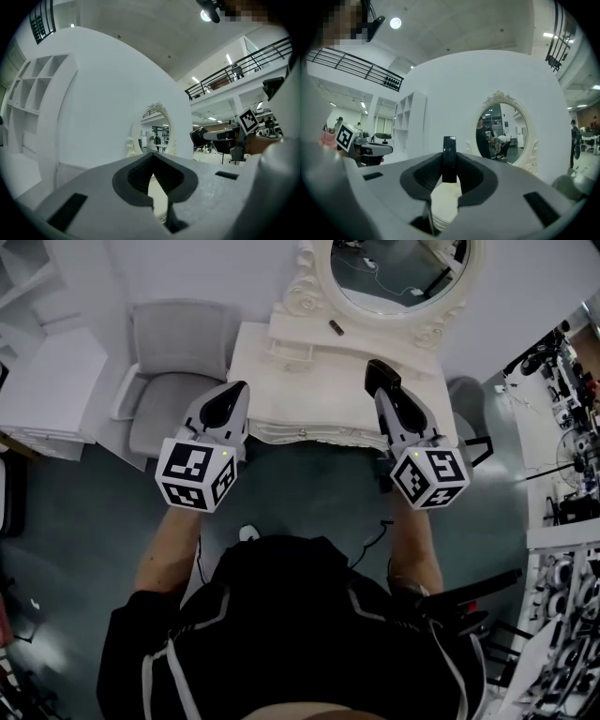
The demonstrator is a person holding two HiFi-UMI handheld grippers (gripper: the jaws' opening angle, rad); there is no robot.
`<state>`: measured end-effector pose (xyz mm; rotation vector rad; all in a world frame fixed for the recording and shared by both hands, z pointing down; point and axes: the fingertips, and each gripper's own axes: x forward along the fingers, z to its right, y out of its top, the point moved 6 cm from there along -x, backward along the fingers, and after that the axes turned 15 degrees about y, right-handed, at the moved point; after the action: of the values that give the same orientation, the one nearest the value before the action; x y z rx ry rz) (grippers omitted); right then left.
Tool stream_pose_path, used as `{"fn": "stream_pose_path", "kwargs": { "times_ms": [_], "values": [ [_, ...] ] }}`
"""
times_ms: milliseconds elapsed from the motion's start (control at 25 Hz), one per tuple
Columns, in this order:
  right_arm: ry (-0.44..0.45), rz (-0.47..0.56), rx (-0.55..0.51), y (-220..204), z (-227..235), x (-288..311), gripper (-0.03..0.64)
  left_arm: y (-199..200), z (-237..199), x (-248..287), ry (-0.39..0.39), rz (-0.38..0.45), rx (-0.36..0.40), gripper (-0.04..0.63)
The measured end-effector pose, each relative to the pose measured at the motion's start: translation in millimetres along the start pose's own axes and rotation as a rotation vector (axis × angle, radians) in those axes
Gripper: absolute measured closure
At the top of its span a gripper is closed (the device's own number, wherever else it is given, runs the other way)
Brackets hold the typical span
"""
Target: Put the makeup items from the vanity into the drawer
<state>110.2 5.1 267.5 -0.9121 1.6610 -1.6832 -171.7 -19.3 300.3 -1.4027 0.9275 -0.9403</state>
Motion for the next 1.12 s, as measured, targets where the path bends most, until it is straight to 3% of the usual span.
{"fn": "stream_pose_path", "kwargs": {
  "times_ms": [280, 480, 760, 1120],
  "values": [
    [0.006, -0.038, 0.017, -8.1, 6.3, 46.4, 0.522, -3.8, -33.8, 22.1, 0.0, -0.02, -0.031, 0.592],
    [0.035, -0.045, 0.033, -15.2, 31.5, 79.0, 0.52, -15.1, -49.2, 43.1, 0.044, -0.058, -0.03, 0.592],
    [0.14, -0.072, 0.024, -25.8, 79.8, 132.2, 0.522, -24.2, -57.4, 84.7, 0.165, -0.082, -0.003, 0.592],
    [0.281, -0.148, 0.005, -38.8, 145.5, 212.5, 0.52, -29.7, -63.5, 155.4, 0.266, -0.091, 0.007, 0.592]
  ]
}}
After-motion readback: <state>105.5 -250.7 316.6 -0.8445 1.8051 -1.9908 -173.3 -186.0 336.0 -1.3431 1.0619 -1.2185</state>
